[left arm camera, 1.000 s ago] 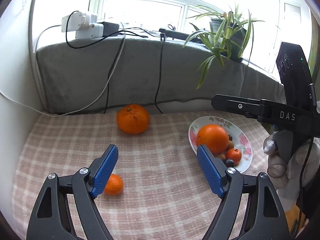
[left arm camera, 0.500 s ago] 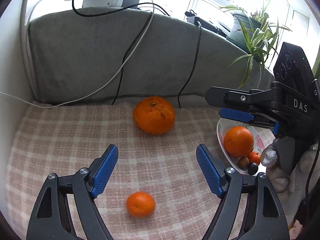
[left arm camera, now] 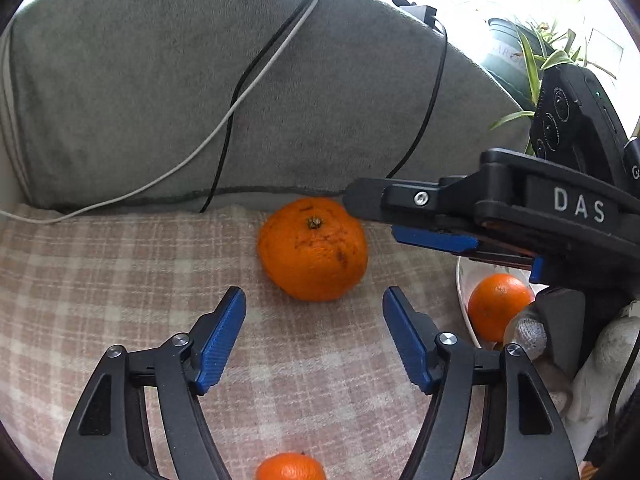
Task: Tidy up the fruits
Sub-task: 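Close both grippers around the large orange from opposite sides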
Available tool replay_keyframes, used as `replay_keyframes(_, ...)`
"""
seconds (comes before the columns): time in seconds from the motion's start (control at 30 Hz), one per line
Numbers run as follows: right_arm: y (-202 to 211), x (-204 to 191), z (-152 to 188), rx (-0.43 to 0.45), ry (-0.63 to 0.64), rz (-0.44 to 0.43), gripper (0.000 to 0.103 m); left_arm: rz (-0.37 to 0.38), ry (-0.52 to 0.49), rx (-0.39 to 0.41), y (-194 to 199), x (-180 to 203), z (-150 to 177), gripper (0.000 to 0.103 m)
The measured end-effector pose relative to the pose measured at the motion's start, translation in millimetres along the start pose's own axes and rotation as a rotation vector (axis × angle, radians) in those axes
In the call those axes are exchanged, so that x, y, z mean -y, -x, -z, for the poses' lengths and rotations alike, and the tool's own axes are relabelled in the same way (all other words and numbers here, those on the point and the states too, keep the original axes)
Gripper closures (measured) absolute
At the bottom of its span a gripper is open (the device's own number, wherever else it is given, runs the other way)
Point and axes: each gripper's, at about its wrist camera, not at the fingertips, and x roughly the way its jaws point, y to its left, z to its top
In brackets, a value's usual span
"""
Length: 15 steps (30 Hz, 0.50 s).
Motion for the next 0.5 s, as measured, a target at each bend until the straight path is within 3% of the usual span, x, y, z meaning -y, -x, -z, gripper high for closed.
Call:
replay_keyframes(0.17, -12, 3, -3, -0.013, -0.02, 0.014, 0.032, 0.025, 0.016, -0.01, -10, -4, -6, 0.041)
replay_keyframes(0.5, -36, 8, -9, -0.048, -0.063, 0.011, 0.035, 0.028, 0.006, -0.042, -36, -1, -15, 0.041)
